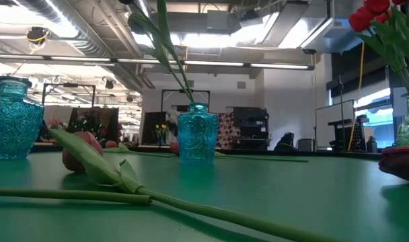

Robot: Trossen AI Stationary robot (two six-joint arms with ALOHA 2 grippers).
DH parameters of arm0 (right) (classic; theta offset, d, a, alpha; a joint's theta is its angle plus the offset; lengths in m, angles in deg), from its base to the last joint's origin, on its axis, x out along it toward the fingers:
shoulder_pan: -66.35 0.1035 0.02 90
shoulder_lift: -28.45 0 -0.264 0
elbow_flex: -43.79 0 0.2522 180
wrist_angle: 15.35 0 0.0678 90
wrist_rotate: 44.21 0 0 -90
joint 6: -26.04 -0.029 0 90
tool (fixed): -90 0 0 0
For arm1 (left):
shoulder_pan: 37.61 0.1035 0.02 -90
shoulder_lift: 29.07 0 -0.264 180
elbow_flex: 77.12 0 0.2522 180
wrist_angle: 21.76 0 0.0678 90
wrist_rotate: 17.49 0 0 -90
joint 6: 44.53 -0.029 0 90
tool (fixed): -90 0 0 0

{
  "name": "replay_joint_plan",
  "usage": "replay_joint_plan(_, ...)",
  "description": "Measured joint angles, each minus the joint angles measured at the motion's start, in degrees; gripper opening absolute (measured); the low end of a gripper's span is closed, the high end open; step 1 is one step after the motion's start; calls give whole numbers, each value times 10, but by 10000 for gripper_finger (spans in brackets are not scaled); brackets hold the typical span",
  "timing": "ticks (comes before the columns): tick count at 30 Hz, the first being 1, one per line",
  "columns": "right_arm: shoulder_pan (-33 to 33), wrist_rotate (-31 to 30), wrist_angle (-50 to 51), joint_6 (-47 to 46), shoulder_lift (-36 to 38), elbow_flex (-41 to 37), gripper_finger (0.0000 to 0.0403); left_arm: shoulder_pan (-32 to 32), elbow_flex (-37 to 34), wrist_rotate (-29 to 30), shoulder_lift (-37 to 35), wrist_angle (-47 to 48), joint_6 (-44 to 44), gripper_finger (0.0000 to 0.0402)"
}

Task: Sort flowers into vase by color
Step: Put the black flower into the right blue flower vase

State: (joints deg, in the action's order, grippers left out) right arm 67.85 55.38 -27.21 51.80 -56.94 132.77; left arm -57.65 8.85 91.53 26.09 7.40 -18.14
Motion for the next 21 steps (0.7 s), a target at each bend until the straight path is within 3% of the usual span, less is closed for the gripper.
replay_joint_plan(6,0,-3,5,-41,-29,-12,2,-19,0,43,-20,65,60,169)
replay_joint_plan(11,0,-26,-65,-59,-18,-64,2,-19,0,55,-40,111,108,169)
replay_joint_plan(21,0,-16,-183,-90,-21,-172,1,-11,0,102,-40,127,111,169)
